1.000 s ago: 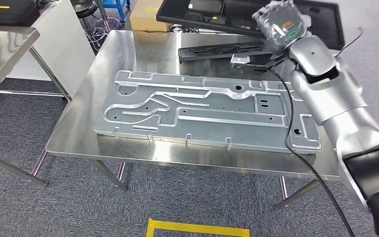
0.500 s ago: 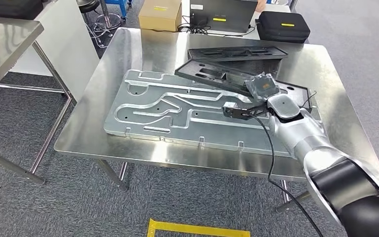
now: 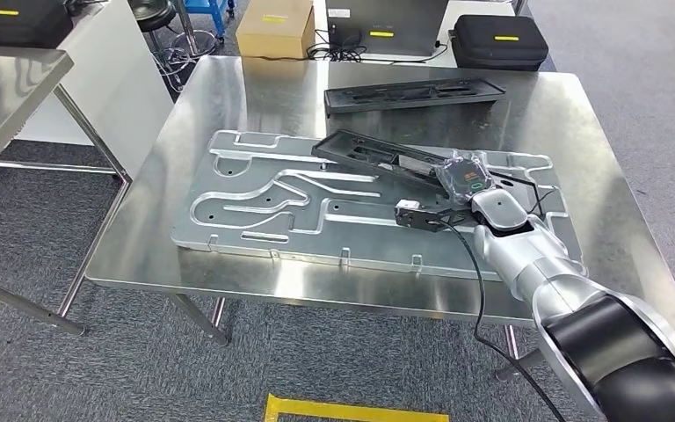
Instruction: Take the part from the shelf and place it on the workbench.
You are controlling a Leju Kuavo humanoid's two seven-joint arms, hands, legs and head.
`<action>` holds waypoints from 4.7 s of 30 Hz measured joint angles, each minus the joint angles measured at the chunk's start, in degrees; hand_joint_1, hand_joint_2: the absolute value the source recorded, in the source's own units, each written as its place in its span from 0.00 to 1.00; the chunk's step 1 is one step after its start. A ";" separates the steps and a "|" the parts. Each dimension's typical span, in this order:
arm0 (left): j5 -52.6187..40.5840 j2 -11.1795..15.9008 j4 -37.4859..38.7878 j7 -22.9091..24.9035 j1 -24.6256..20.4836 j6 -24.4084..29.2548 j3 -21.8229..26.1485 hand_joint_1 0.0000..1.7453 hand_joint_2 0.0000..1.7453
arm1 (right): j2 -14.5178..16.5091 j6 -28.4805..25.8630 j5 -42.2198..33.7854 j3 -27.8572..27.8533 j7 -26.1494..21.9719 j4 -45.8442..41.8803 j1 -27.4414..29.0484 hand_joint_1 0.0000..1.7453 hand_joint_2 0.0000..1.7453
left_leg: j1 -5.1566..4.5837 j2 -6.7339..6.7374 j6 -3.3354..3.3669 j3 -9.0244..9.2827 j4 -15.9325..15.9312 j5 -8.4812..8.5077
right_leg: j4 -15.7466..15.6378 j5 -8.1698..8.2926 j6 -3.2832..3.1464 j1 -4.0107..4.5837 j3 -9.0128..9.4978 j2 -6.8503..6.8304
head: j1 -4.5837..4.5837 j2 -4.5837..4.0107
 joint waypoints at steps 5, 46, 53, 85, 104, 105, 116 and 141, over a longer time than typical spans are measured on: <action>-0.02 0.14 0.01 -0.68 -0.46 1.09 -0.33 0.00 0.00 | -0.01 -0.03 -0.17 -0.98 -0.57 0.18 0.53 0.00 0.00 | 0.33 0.14 0.27 6.09 -13.10 7.29 | 0.44 -0.63 0.88 0.01 0.51 0.45 | 0.00 0.00; 5.42 0.09 0.07 1.61 1.60 -2.85 1.71 0.00 0.00 | -23.31 -12.48 -10.06 -44.17 -9.57 -58.70 45.84 0.00 0.00 | 0.39 -0.82 3.77 8.63 -17.35 8.19 | 14.31 -8.20 4.55 -0.32 -5.08 0.01 | 0.02 0.00; 5.23 0.00 0.07 3.51 1.87 -2.70 2.43 0.00 0.00 | -3.49 -3.33 -17.99 -62.49 -18.32 -48.97 57.96 0.00 0.00 | 0.01 0.23 1.84 4.91 -16.06 10.87 | -0.77 -6.40 2.61 0.45 8.30 0.17 | 0.00 0.00; 3.10 1.13 0.00 4.80 1.09 -2.85 2.59 0.00 0.00 | 15.62 5.40 -30.08 -87.69 3.93 5.21 52.55 0.00 0.00 | -0.12 3.80 0.86 4.59 -15.69 11.02 | -1.18 -8.36 2.69 -0.51 10.16 0.11 | -0.01 0.00; 2.46 1.20 0.00 4.70 1.37 -3.34 2.52 0.00 0.00 | 16.13 7.18 -28.89 -89.67 3.17 6.51 52.59 0.00 1.00 | -0.39 1.28 3.69 16.30 -21.07 3.85 | 2.47 -2.91 2.11 0.59 -1.41 0.25 | 0.01 0.00; 2.45 1.18 0.01 4.71 1.39 -3.39 2.52 0.00 0.00 | 16.15 7.20 -28.47 -89.62 3.50 6.56 52.61 0.00 1.00 | -0.46 1.40 3.92 15.40 -20.95 4.50 | 5.80 -6.04 2.28 0.48 -2.32 0.26 | 0.01 0.00; 2.55 0.95 0.01 5.68 1.52 -3.95 2.53 0.00 1.00 | 16.18 8.51 -25.55 -87.99 0.56 6.74 52.50 0.00 0.75 | -0.29 1.84 1.35 6.80 -16.42 8.41 | -1.51 -6.98 1.69 -0.13 8.41 0.25 | -0.02 0.00; 17.13 2.49 -2.48 7.46 3.34 -9.41 -8.12 0.00 0.00 | 15.37 17.08 -30.45 -74.20 -4.33 6.32 55.02 0.00 0.00 | -0.28 1.37 3.49 11.14 -18.35 6.02 | 8.65 -8.07 2.81 0.09 1.72 0.11 | 0.00 0.00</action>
